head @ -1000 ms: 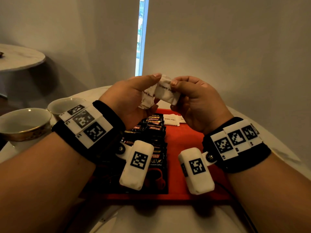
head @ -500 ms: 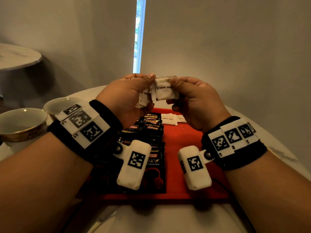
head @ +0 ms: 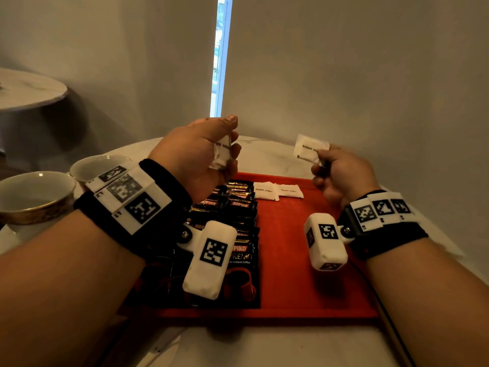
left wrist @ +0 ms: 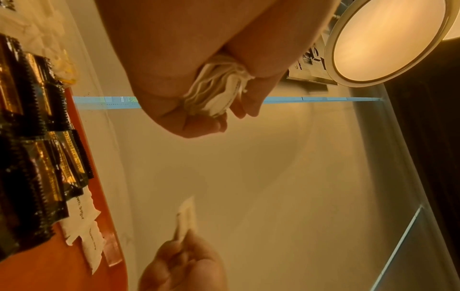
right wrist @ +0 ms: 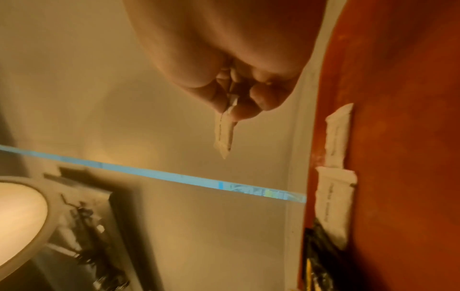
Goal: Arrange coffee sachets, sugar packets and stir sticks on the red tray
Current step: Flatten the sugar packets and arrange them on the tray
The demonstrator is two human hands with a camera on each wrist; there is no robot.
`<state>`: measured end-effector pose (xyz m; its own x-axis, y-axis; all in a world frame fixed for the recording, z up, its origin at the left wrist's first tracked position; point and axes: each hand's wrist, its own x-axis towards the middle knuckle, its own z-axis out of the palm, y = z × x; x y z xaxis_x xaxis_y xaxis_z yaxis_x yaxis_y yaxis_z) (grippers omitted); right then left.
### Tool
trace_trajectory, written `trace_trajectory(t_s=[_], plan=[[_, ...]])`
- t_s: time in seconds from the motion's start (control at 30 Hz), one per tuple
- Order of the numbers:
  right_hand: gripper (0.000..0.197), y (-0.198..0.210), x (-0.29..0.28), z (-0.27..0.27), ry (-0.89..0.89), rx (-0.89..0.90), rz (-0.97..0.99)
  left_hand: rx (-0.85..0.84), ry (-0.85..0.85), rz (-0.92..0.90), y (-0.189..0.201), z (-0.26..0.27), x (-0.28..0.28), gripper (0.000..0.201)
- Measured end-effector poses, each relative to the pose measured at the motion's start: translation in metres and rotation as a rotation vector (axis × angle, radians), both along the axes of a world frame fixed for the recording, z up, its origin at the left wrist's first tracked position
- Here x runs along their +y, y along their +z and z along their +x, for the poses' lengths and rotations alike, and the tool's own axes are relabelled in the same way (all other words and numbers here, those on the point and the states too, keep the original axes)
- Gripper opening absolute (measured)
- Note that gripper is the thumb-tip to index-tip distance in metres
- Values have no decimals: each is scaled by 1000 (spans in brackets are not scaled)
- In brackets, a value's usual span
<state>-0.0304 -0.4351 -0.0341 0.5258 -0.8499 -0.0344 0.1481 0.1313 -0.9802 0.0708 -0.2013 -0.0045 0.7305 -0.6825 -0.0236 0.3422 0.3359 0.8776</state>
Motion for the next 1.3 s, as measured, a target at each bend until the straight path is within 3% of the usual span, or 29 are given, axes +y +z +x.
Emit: trace_trajectory(t_s=[0.07,0.27,0.53,1.3], plan=[[6,-13,-10,1,5,121,18,15,-8,-12,0,0,0,18],[11,-41,-20,1,110,269,110,65,-28,-20,2,-1,1,15],[29,-43,-16,2,165,317,110,92,12,-43,4,-8,0,12],[32,-45,-14,4,149,369,87,78,6,-26,2,-11,0,20]])
